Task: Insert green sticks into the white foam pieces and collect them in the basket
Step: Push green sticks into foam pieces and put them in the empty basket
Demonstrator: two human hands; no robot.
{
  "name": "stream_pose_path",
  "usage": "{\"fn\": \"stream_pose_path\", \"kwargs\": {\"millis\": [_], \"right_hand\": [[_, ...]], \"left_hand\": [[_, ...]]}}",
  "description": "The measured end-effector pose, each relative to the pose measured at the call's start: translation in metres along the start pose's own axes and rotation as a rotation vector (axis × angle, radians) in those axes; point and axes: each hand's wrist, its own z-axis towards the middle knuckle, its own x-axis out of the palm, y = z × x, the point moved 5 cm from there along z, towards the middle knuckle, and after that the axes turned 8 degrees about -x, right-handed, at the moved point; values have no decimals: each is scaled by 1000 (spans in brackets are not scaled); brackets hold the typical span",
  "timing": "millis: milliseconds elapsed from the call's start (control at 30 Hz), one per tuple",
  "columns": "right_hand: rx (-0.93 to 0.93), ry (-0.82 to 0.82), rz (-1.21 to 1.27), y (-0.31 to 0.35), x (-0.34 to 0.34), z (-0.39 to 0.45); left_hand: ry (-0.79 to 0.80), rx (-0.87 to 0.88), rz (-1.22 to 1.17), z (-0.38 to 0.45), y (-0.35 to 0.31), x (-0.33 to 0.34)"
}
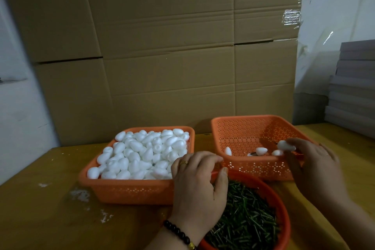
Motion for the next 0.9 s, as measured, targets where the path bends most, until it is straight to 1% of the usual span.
{"fn": "stream_pose_path", "kwargs": {"millis": [133, 233, 367, 433, 567, 633, 700, 900], "right_hand": [[10, 59, -26, 3, -1, 0], [-36, 29, -21, 12, -5, -1], [-132, -15, -23, 28, -13, -3], [-162, 19, -37, 33, -14, -5], [-189, 157, -49, 38, -6, -10], [-183, 190, -52, 38, -1, -12], [-179, 197, -55, 37, 2, -13], [-205, 136, -24, 33, 11, -11]], "left_hand": [[21, -21, 51, 2, 2, 0], [80, -48, 152, 8, 7, -4], [288, -78, 348, 25, 29, -15], [395, -106, 345, 33, 44, -25], [637, -271, 283, 35, 71, -43], [714, -310, 275, 33, 77, -45], [730, -292, 286, 32, 76, -41], [660, -228, 232, 30, 59, -27]]}}
